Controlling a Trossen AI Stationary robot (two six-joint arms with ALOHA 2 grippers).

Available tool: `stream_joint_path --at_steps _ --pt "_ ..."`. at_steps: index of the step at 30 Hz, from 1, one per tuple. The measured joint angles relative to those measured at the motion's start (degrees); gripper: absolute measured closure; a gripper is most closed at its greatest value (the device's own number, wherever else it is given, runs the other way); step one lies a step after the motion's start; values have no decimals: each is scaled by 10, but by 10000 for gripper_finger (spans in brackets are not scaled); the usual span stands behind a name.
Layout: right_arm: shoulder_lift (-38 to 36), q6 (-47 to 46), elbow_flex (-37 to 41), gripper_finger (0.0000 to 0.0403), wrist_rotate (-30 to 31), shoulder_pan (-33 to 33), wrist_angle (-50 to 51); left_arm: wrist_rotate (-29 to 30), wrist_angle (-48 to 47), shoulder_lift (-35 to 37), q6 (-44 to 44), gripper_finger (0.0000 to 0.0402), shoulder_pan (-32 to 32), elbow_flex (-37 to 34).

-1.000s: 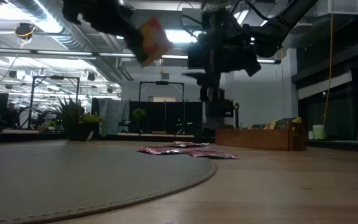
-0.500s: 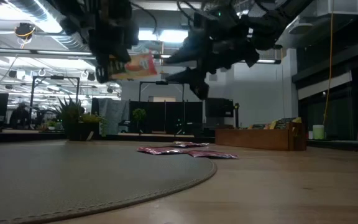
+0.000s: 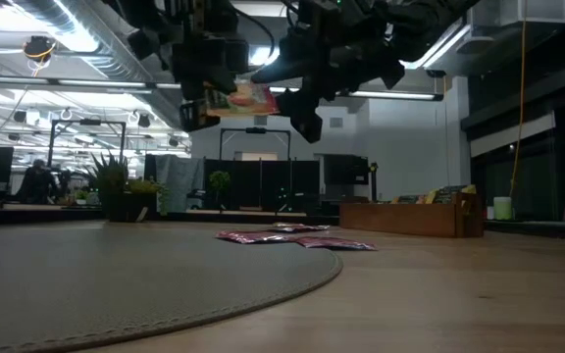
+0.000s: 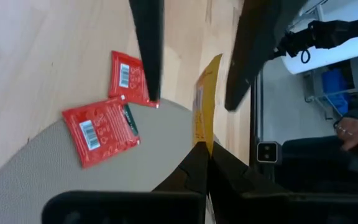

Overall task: Pick & Place Tea
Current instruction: Put the orange tea bag into the middle section of the wooden organizer

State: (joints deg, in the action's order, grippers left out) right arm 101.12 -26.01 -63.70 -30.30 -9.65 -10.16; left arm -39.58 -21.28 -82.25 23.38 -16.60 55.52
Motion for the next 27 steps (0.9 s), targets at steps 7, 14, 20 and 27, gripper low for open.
stream_joint_path --at_steps 7,14,20,27 --pt "0 -10 0 294 -37 1 -2 11 1 -1 0 399 0 4" --pt "0 -37 0 381 -59 1 -1 13 7 -1 -19 398 0 4" --pt "-16 -54 28 386 -55 9 8 24 1 0 -41 388 0 3" --pt "-89 -150 155 386 24 10 -138 83 23 15 -71 356 0 1"
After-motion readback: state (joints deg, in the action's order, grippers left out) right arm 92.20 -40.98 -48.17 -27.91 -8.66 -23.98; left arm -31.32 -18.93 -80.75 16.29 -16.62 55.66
